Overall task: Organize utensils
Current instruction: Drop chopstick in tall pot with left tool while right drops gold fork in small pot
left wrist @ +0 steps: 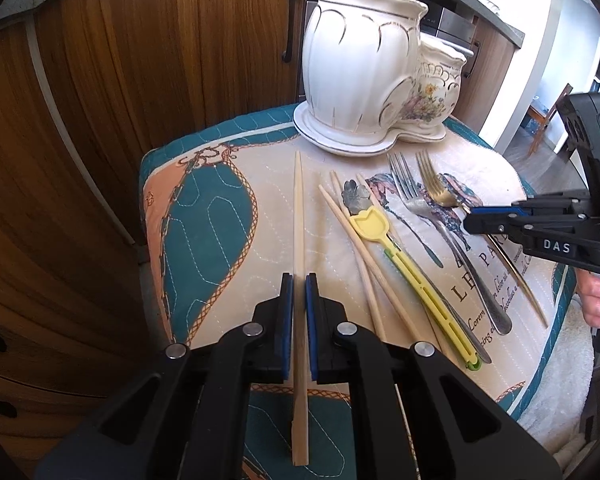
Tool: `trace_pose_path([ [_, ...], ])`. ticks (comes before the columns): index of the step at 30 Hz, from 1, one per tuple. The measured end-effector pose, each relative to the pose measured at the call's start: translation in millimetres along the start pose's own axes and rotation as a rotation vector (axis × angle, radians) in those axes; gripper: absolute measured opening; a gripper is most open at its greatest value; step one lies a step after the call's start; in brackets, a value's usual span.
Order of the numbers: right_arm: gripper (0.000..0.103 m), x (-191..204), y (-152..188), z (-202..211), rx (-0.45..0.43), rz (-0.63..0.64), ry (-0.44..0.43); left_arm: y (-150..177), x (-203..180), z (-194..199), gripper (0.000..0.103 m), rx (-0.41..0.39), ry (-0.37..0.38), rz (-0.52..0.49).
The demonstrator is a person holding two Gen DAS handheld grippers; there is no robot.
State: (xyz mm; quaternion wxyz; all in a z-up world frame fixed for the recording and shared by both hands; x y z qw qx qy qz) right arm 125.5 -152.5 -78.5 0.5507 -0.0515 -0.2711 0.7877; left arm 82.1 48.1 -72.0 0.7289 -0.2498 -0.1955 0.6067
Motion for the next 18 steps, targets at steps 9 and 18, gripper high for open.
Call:
trace_pose_path([
  [9, 0.007, -1.6, 22.1, 47.8, -0.223, -0.002, -0.052, -10.1, 7.1, 25.6, 0.006, -0.093, -0.003, 0.032],
  [18, 0.006, 8.8, 29.7, 109.0, -0.58, 0.061, 0.03, -27.3, 8.7, 71.3, 0.006, -0.318, 0.009, 0.052],
])
Point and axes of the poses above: each gripper's, at about its wrist camera, not at the fingertips, and z roughly against the way its jaws point, x to its left, y to its underside, the point moved 1 cm from there along -z, roughly the way its jaws point, and after that the axes turned 3 degrees about -y, right-handed, at the moved point
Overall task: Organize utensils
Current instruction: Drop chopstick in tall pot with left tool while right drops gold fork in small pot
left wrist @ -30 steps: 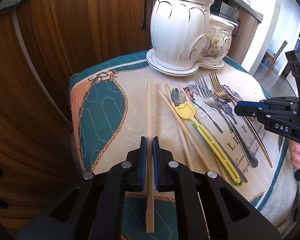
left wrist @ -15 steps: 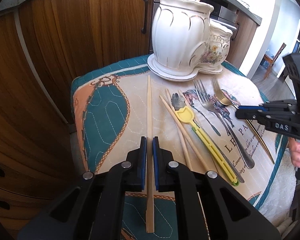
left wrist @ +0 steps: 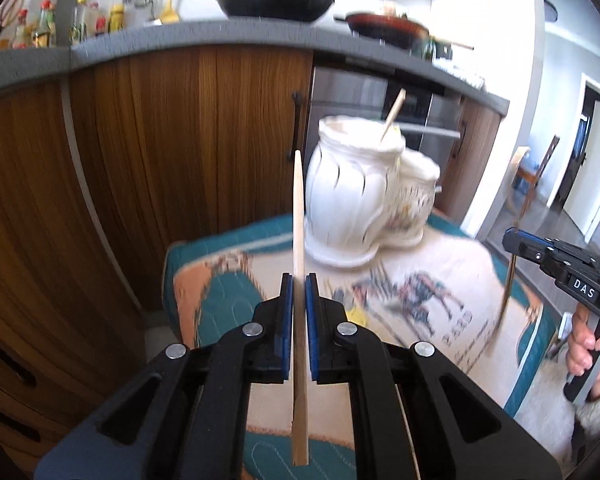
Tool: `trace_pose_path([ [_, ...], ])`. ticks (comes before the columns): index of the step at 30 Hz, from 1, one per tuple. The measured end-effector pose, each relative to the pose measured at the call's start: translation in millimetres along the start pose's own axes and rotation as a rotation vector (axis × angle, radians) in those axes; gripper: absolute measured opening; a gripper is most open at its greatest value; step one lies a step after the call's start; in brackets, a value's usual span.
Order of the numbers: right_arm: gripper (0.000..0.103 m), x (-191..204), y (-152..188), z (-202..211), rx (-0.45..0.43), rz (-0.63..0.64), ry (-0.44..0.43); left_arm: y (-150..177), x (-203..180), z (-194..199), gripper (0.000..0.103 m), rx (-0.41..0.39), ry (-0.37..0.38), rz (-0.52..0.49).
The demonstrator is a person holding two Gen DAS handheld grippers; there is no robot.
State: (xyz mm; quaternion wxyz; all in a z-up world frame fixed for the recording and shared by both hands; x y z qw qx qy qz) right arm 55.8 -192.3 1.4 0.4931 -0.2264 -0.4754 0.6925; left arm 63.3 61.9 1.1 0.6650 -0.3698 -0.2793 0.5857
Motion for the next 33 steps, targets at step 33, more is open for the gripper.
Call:
trace_pose_path([
  [33, 0.006, -28.2, -144.1, -51.9, -0.315, -0.053, 0.03, -159.9, -16.8, -77.5, 0.006, -0.352, 0.175, 0.182],
])
Point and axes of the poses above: each gripper's, at about its wrist camera, not at the fingertips, and z roughly against the way its jaws point, x to its left, y to its underside, the point moved 1 cm from there along -z, roughly the way its jaws point, and after that the axes turned 3 degrees about -y, right-handed, at the moved point
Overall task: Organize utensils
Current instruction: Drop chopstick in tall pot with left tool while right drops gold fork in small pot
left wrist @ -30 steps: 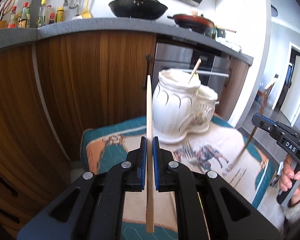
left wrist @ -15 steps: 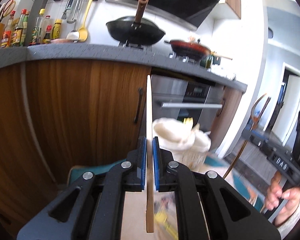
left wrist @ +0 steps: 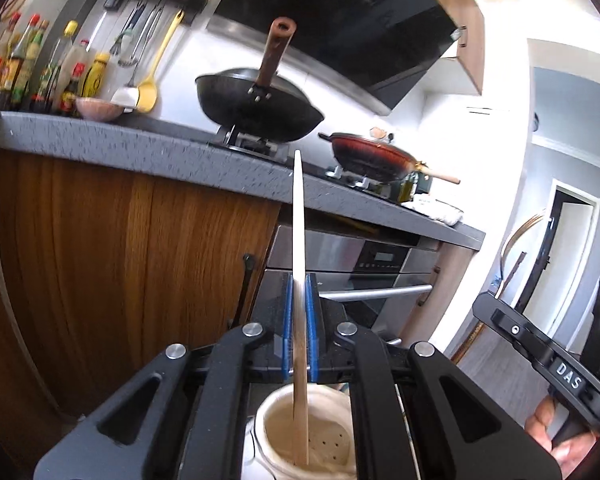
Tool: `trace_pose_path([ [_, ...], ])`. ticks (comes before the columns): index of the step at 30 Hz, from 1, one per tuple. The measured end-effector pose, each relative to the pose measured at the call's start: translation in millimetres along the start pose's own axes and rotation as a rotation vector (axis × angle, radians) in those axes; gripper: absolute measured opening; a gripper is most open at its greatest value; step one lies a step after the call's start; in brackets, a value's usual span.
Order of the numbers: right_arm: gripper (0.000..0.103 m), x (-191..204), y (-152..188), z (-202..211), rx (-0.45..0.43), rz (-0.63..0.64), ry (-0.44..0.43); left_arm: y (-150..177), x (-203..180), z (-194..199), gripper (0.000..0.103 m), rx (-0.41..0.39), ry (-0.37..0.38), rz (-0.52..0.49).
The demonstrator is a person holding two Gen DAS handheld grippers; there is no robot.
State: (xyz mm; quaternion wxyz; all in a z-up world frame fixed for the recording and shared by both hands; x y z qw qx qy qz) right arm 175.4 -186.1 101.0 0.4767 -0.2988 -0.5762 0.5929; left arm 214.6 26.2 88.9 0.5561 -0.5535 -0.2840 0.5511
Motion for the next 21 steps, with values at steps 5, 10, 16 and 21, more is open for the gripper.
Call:
trace_pose_path([
  [5, 0.006, -12.7, 11.8, -17.1, 0.019, -0.052, 0.0, 13.2, -1.2, -21.0, 0.006, 0.014, -0.036, -0.04],
  [10, 0.006, -17.2, 25.3, -25.3, 0.053, -0.055, 0.008, 25.8, -3.6, -22.4, 0.006, 0.019, -0.024, -0.081],
  [16, 0.006, -22.8, 38.8, -31.7, 0.102, -0.05, 0.014, 35.3, -1.8, -7.5, 0.006, 0.0, -0.01, -0.096],
  [21, 0.006, -25.4, 46.6, -36.5, 0.141, -0.044, 0.02, 44.7, 0.6, 5.5, 0.006, -0.009, -0.02, -0.118],
])
Point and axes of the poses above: each gripper's, at about its wrist camera, not at the fingertips, and z roughly against the way its jaws point, x to its left, y to its underside, the point moved 1 cm from there along -z, roughly the way its jaws point, and after that the axes turned 3 degrees about -y, right-handed, at the moved point
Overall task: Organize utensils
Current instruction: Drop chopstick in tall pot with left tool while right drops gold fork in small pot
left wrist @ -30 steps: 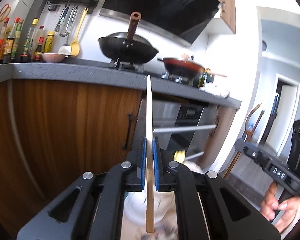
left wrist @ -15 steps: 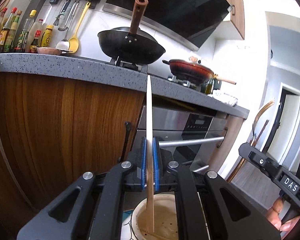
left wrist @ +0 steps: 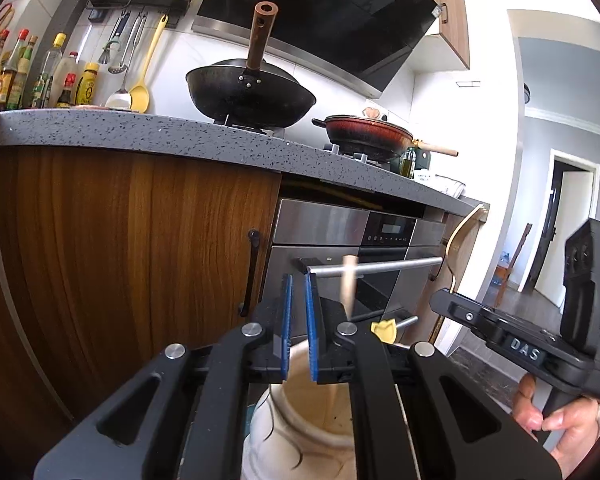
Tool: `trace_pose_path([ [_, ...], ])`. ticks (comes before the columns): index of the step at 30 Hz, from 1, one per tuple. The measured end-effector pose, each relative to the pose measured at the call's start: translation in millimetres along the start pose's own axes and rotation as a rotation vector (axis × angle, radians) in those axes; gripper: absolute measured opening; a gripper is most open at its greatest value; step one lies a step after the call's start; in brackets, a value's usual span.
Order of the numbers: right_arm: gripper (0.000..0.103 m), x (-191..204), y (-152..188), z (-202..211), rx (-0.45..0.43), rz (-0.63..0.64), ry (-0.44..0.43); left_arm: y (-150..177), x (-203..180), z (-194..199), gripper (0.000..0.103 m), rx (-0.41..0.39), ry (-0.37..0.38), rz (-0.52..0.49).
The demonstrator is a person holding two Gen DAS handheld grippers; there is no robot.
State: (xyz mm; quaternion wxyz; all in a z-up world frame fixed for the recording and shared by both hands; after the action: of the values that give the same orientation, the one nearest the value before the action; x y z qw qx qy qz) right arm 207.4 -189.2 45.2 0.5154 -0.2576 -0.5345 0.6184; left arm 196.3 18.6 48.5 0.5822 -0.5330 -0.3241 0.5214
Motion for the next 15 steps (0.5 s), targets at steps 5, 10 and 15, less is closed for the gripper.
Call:
trace_pose_path([
  [5, 0.007, -6.6, 3.9, -6.7, 0.037, -0.022, 0.008, -0.5, 6.8, 9.1, 0.009, -0.001, -0.01, 0.008],
  [10, 0.007, -14.3, 6.1, -16.0, 0.069, -0.055, 0.013, -4.4, 14.8, 15.7, 0.033, -0.012, -0.022, 0.025],
  [15, 0.007, -21.8, 8.0, -27.3, 0.1, -0.08, 0.026, -7.8, 21.6, 17.6, 0.041, -0.01, -0.037, 0.035],
])
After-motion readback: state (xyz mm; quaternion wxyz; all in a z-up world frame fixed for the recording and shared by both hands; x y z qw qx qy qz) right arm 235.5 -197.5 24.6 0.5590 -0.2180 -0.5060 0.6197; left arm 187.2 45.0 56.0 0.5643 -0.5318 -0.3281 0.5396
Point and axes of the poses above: each gripper's, at about its wrist camera, not at the fingertips, and z roughly against the way its jaws point, x to its left, y to its underside, the point moved 1 cm from there along -z, roughly the way its jaws point, and after that the axes turned 3 degrees about -y, right-handed, at the moved point
